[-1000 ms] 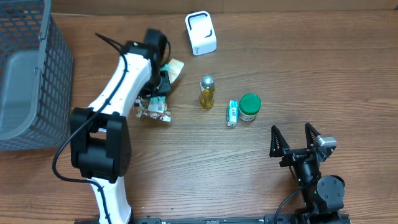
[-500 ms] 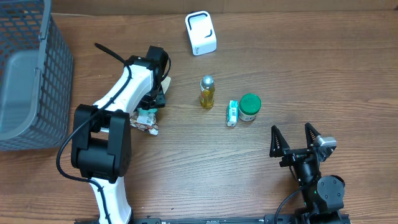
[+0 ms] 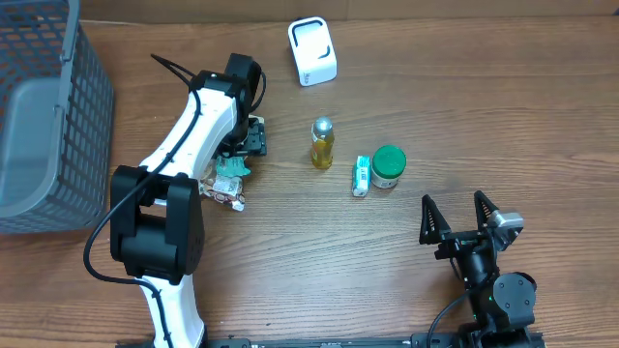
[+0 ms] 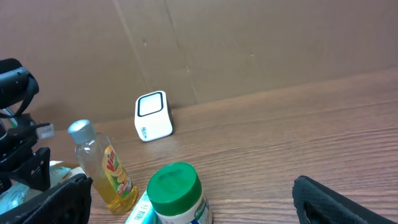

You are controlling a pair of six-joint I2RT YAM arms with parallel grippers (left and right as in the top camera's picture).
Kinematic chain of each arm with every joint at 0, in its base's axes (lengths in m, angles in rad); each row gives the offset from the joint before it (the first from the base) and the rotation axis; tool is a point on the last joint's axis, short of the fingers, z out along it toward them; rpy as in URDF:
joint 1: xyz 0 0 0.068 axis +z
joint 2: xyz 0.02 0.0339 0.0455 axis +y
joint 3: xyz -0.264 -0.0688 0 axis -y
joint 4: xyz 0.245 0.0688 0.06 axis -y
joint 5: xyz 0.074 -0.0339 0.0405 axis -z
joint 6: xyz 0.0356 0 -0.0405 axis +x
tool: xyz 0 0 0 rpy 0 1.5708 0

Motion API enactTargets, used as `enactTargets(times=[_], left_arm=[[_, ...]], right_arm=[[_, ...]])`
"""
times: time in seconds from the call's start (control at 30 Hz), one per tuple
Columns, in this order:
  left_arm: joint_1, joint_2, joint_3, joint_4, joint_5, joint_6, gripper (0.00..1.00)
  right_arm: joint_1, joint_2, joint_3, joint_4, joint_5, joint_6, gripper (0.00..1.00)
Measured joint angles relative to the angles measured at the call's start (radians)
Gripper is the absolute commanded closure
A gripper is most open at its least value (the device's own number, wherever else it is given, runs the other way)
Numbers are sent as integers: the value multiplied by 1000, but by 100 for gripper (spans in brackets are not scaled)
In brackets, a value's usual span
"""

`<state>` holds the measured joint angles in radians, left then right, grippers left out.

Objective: Scan the item barcode
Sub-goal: 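Carry the wipes pack out toward the scanner area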

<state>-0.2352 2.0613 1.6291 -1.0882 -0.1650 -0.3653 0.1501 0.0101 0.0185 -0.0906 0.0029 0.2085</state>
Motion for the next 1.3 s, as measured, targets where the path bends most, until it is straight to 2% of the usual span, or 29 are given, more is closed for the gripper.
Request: enactTargets(times=[0.3,0.43,0.57,0.7,0.97,1.1,1.17,1.2,1.3], left_arm=[[0,0,0,-5,-55,1,17],[9,0,0,-4,-91,-16,2],[45,0,0,0,-63,-23,0],[130,0,0,11,103,45,0],[358,0,0,-8,546,198,0],[407,0,0,-51,662,267,0],[406,0,0,-61,687,286,4],[404,0,0,-64,697,296,11],[392,0,-5,-52,702,314,20]], right_arm=[[0,0,0,0,0,0,0],[0,0,0,0,0,0,0],[0,0,0,1,0,0,0],[0,0,0,1,0,0,0],[0,0,0,0,0,-1,0],[0,0,0,0,0,0,0],[0,0,0,1,0,0,0],[0,0,0,0,0,0,0],[0,0,0,1,0,0,0]])
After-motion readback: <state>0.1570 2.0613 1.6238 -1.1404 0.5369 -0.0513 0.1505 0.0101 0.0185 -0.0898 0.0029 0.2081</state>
